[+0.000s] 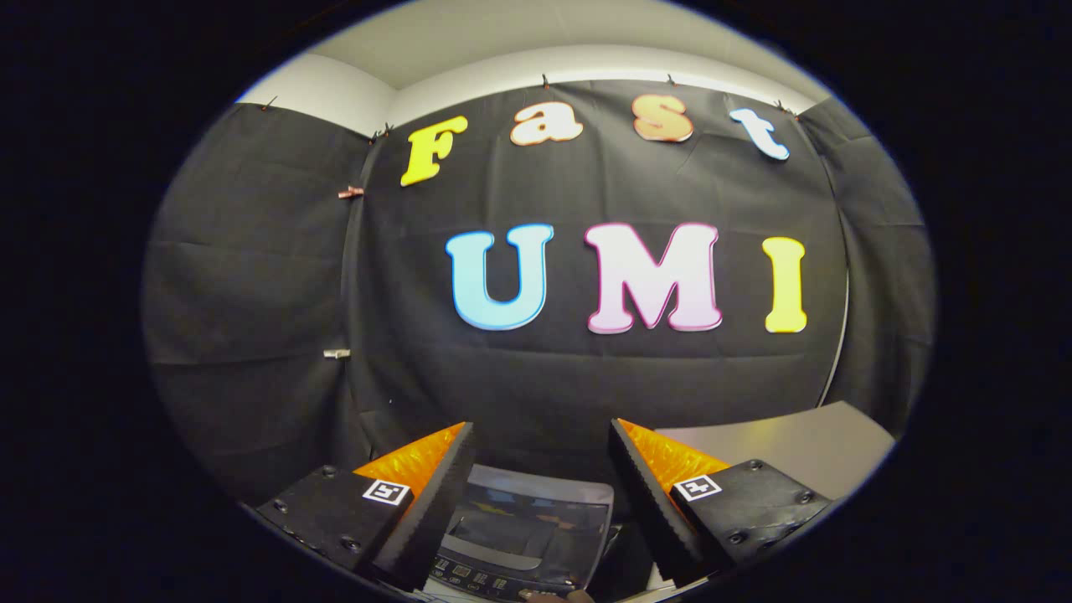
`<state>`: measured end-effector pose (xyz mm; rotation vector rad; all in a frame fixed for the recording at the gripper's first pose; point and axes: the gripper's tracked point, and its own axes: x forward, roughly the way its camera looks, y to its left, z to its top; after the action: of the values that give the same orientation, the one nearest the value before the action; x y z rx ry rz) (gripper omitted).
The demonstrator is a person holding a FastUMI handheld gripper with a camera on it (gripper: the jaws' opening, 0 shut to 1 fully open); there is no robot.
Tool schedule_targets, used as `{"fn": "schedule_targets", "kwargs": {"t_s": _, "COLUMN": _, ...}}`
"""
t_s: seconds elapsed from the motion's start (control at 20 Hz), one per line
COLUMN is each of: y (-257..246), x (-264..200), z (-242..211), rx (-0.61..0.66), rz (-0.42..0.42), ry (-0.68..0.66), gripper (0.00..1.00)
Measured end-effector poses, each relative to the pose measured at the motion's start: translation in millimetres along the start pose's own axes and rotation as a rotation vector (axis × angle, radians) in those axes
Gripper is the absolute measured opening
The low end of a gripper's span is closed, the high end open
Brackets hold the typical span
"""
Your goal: Put the clothes into the washing machine and then close the washing machine lid.
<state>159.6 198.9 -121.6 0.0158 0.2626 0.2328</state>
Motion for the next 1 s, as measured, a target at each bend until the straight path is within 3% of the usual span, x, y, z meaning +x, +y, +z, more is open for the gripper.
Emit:
{"fn": "schedule_targets", "kwargs": {"t_s": 0.45, "y": -63.6, "x": -112.3, "z": 58.7, "rx": -0.057, "rz": -0.038, "ry": -0.201, "gripper": 0.98}}
{"fn": "schedule_targets", "kwargs": {"t_s": 1.0, "y": -117.0, "x": -191.6, "z": 62.0, "rx": -0.085, "rz": -0.154, "ry": -0.24, "gripper": 0.99}}
